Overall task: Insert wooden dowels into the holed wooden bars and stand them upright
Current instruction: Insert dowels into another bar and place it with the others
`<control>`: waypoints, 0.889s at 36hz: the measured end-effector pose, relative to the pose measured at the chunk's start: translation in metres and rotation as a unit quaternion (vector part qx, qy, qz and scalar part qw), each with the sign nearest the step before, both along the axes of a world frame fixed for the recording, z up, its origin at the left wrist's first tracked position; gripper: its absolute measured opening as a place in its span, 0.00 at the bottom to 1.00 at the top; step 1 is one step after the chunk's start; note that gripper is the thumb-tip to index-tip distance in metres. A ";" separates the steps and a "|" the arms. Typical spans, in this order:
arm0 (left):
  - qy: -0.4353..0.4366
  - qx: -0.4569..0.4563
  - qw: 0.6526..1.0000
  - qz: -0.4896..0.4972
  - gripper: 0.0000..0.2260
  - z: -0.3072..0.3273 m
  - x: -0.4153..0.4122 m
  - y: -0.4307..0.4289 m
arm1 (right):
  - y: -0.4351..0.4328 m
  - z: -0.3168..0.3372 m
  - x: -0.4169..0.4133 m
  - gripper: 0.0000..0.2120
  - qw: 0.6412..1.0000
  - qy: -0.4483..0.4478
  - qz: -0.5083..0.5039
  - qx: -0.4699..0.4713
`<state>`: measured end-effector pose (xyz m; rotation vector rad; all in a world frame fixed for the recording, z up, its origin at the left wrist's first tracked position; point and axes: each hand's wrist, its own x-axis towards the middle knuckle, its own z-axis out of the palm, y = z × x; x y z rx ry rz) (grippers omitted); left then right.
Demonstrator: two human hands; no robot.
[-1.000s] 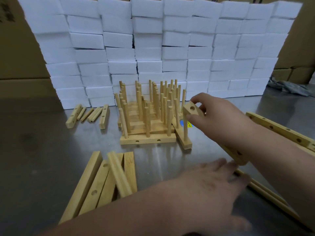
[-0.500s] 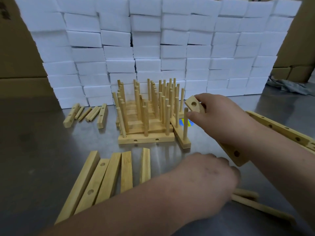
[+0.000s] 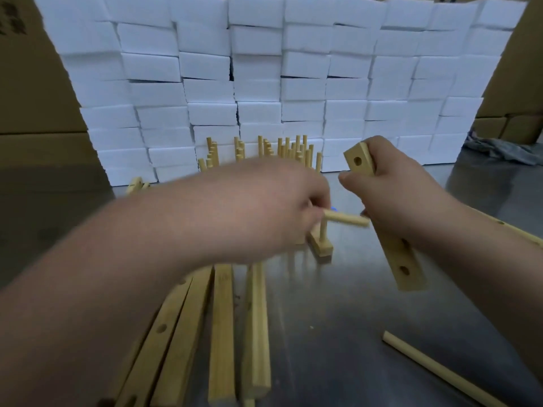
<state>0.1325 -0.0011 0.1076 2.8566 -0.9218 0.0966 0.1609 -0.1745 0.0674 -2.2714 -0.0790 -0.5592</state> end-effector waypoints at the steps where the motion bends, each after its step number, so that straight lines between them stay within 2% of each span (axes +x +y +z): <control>1: -0.018 -0.027 0.999 0.018 0.07 0.007 0.002 0.008 | 0.001 0.001 -0.001 0.04 0.999 0.004 0.013 0.033; 4: -0.033 -0.098 0.995 0.008 0.09 0.004 0.009 0.017 | 0.006 0.004 -0.005 0.10 0.987 0.023 0.061 0.144; 8: -0.052 -0.170 0.984 0.025 0.11 0.003 0.013 0.017 | 0.010 0.007 -0.007 0.13 0.969 0.043 0.076 0.230; 11: -0.067 -0.184 0.980 0.024 0.09 -0.001 0.015 0.014 | 0.013 0.008 -0.009 0.13 0.936 0.073 0.125 0.321; 14: -0.066 -0.196 0.978 0.032 0.06 -0.003 0.016 0.013 | 0.014 0.007 -0.011 0.15 0.914 0.075 0.156 0.367; 21: -0.072 -0.208 0.974 0.047 0.09 -0.003 0.015 0.012 | 0.019 0.004 -0.012 0.18 0.902 0.061 0.185 0.386; 24: -0.071 -0.215 0.973 0.048 0.06 -0.004 0.016 0.012 | 0.021 0.005 -0.013 0.17 0.895 0.055 0.196 0.396; 28: -0.080 -0.261 0.960 0.052 0.06 -0.004 0.018 0.013 | 0.022 0.005 -0.014 0.15 0.907 0.046 0.193 0.372; 32: -0.078 -0.272 0.958 0.050 0.06 -0.004 0.018 0.012 | 0.024 0.004 -0.015 0.14 0.912 0.045 0.183 0.364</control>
